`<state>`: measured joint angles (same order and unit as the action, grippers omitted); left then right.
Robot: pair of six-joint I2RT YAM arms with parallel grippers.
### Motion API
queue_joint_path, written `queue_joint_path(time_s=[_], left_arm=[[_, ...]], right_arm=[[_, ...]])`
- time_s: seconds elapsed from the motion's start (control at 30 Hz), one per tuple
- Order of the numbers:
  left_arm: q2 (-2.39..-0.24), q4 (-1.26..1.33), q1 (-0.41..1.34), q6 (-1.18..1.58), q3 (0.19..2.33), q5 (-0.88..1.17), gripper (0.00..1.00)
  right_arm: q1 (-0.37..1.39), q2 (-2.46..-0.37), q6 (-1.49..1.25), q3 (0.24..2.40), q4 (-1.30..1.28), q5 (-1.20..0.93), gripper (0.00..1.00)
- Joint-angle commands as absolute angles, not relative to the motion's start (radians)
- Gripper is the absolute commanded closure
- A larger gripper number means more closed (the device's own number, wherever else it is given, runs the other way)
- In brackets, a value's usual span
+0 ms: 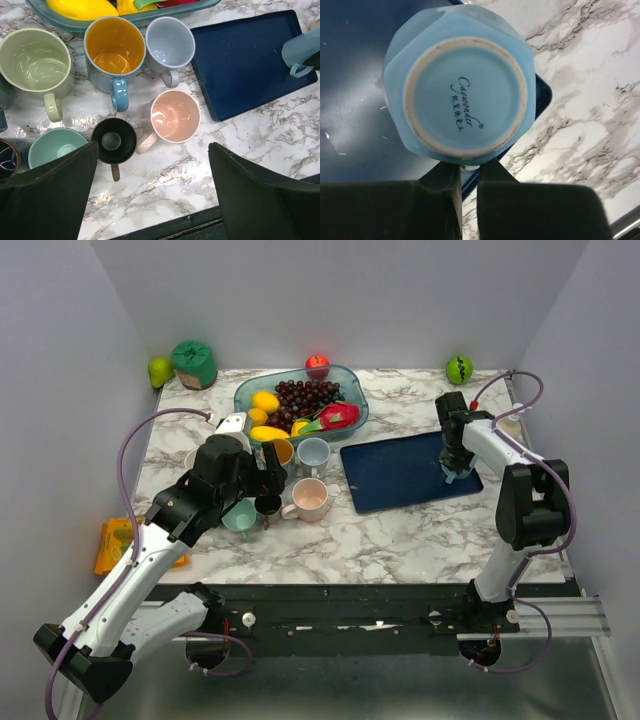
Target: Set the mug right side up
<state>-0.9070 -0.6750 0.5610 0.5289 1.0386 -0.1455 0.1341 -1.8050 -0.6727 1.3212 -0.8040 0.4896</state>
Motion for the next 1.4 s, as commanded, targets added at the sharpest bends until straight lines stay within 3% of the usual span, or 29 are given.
queue_joint_path(time_s=[0.0,0.23,0.6,0.87,1.13,1.37], left_arm=[[-0.893,-0.672,0.558,0.535,1.035,-0.153,0.01],[-0.891,-0.667,0.558,0.537,1.045,-0.14,0.01],[-0.887,-0.614,0.557,0.555,1.045,-0.026,0.01],[-0.905,-0.382,0.558,0.658,1.032,0.222,0.01],[-1.014,0.101,0.56,0.864,0.974,0.461,0.01],[-1.091,0.173,0.568,0.884,1.045,0.494,0.01]], right_arm=[[0.114,-1.816,-0.654,1.324,-0.772,0.456,0.99],[0.112,-1.695,-0.595,1.286,-0.68,0.327,0.99],[0.112,-1.459,-0.618,1.25,-0.539,-0.158,1.0],[0.126,-1.249,-0.822,1.062,-0.135,-0.578,0.99],[0.314,-1.106,-1.011,1.023,0.116,-0.585,0.99],[0.439,-1.091,-1.112,1.014,0.287,-0.566,0.99]])
